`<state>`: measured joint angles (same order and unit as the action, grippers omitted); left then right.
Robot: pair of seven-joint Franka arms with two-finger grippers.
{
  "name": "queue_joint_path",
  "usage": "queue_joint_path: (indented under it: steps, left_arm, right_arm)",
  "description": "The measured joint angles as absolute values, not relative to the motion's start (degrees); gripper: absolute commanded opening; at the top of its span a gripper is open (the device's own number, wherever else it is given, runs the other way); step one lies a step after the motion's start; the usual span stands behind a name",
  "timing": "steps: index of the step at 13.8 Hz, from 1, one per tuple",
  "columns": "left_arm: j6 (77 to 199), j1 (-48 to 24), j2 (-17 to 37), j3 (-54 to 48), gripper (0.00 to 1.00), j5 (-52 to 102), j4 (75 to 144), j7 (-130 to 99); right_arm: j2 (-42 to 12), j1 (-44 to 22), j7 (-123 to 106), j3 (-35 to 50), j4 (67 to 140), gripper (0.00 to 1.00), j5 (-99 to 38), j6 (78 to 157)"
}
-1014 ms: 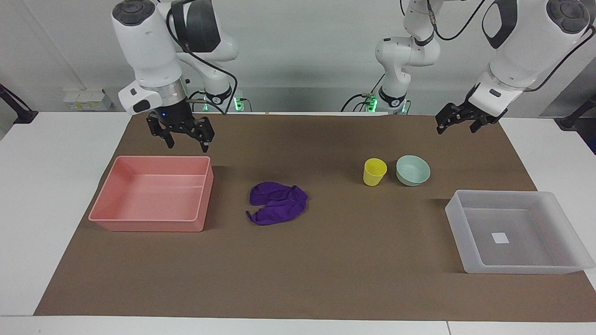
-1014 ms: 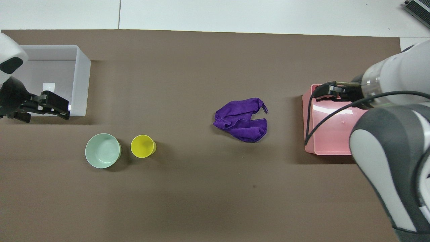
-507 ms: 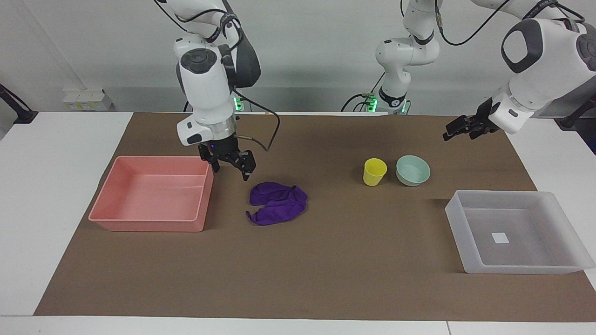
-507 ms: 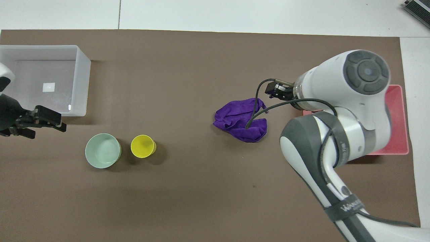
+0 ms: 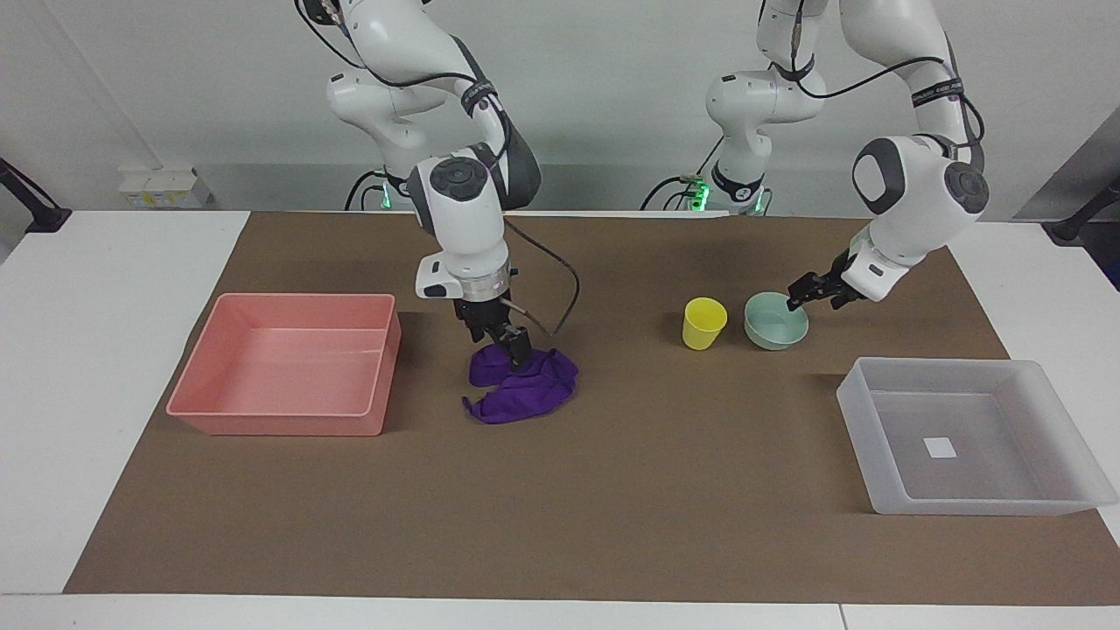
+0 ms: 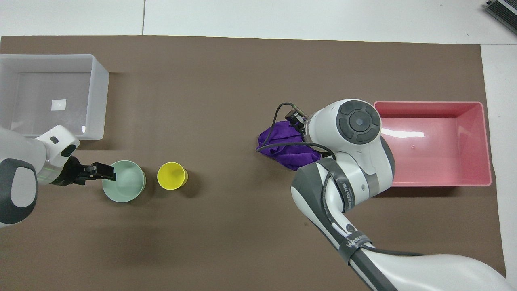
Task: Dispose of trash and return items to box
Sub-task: 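Reach the right gripper to the purple cloth while the left gripper reaches the bowl, then carry the cloth to the tray while the left gripper drops the bowl in the box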
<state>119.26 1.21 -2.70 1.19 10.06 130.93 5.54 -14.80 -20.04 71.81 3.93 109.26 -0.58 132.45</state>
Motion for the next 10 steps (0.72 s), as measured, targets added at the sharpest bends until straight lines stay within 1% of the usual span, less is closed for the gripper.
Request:
queue_joint_path:
  steps: [2,4,5,6,7,8,10]
  left_arm:
    - [121.78,1.95,-2.62,1.55,1.00,10.06,133.11,7.04]
    - [122.93,2.01,-1.86,1.50,0.46,10.06,134.89,7.44]
    - [122.93,1.99,-1.07,1.42,0.34,10.06,135.30,7.62]
    - [122.93,1.98,-0.04,1.38,0.28,10.06,135.43,8.07]
    - [122.90,1.98,1.05,1.38,0.18,10.06,135.33,8.63]
    - [122.72,1.98,1.97,1.38,0.01,10.06,135.02,9.02]
    - [120.60,2.03,2.90,1.55,0.00,10.15,133.30,9.15]
  right_arm:
    - [-16.49,-20.95,75.46,3.96,109.87,1.00,-3.37,135.06]
    - [-17.51,-21.75,79.17,3.97,110.73,1.00,-3.67,136.56]
    - [-17.56,-21.84,79.89,3.97,111.90,1.00,-3.72,138.49]
    - [-17.56,-21.84,80.15,3.96,113.30,1.00,-3.77,140.93]
    - [-17.55,-21.82,80.24,3.91,115.09,1.00,-3.83,143.84]
    - [-17.56,-21.72,80.34,3.85,117.15,1.00,-3.90,146.97]
    - [-17.88,-21.58,82.22,3.82,120.48,1.00,-4.02,152.72]
